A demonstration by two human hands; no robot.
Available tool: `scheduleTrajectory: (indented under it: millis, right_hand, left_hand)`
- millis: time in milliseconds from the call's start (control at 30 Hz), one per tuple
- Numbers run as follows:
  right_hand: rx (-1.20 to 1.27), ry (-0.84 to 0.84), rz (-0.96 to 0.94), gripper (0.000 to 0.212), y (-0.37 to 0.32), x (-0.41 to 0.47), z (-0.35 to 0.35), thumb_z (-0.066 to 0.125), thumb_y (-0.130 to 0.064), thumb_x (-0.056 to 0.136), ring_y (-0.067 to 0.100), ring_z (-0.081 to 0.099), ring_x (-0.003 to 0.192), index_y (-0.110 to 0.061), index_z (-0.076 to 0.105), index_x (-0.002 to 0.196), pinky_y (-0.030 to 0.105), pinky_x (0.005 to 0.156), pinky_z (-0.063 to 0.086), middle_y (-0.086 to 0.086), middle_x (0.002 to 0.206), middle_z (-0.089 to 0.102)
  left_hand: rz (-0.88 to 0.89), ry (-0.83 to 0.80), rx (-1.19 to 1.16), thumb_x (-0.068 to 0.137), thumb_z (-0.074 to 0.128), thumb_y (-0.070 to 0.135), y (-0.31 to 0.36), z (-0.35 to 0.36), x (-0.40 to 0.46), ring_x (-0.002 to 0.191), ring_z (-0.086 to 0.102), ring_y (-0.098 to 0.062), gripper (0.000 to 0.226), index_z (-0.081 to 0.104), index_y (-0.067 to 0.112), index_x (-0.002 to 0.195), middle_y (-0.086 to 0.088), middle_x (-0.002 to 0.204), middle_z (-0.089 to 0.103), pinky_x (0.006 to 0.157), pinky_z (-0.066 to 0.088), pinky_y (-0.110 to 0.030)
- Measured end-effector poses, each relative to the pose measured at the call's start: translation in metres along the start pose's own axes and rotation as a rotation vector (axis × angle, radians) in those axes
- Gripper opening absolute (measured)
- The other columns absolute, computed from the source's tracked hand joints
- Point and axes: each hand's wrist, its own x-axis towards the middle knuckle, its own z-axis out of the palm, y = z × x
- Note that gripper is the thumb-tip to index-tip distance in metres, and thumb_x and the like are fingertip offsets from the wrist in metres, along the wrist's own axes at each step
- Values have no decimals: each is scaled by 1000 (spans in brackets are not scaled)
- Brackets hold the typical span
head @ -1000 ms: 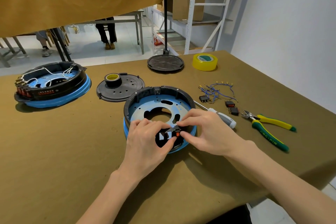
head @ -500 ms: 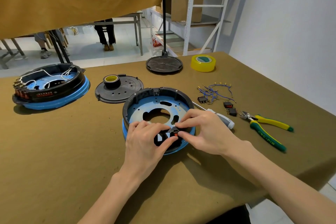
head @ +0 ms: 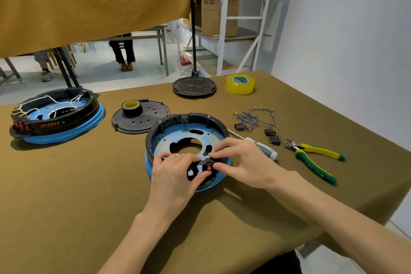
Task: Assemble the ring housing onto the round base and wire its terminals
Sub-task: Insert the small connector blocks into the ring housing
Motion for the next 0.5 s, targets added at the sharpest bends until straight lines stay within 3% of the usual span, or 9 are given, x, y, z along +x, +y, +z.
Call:
scheduleTrajectory:
  millis: [100,167,200,300,400,500]
  right_hand:
    - [49,249,114,21,18,3,-11,71,-30,94,-1,61,110,-24,78,113,9,94,44,-15,113,68]
    - [-9,446,285,12,39,11,-22,70,-23,95,3,63,97,-22,79,102,12,83,45,-11,101,68]
    - [-58,463,392,12,50,17,-27,68,-22,96,7,63,92,-22,79,101,18,80,46,-7,99,69]
    - [-198,337,610,23,77,40,-31,60,-26,100,17,65,91,-13,78,107,31,79,52,5,105,75]
    - [-306,213,672,37,85,63,-26,59,-36,100,28,66,103,-8,74,117,42,89,57,14,116,72]
    - [-521,83,705,46,87,79,-19,58,-49,99,35,60,114,-9,70,118,45,97,52,16,122,64]
  left_hand:
    - [-40,1,-29,76,88,42,2,4,2,82,70,-14,33,76,20,97,6,88,77,89,45,-42]
    - [-60,12,-48,76,86,45,3,7,5,79,66,-11,32,74,22,95,8,86,76,90,40,-36]
    - [-66,18,-56,76,84,47,3,8,5,78,64,-10,32,73,23,94,9,85,75,90,36,-34]
    - [-81,35,-81,76,82,50,1,10,8,75,58,-7,31,72,26,91,11,82,72,88,29,-29]
    - [-98,37,-83,76,83,52,1,10,7,73,54,-6,30,72,28,91,13,80,70,84,27,-27]
    - [-101,31,-82,75,84,52,1,10,8,71,52,-5,31,74,27,92,13,79,69,77,32,-30]
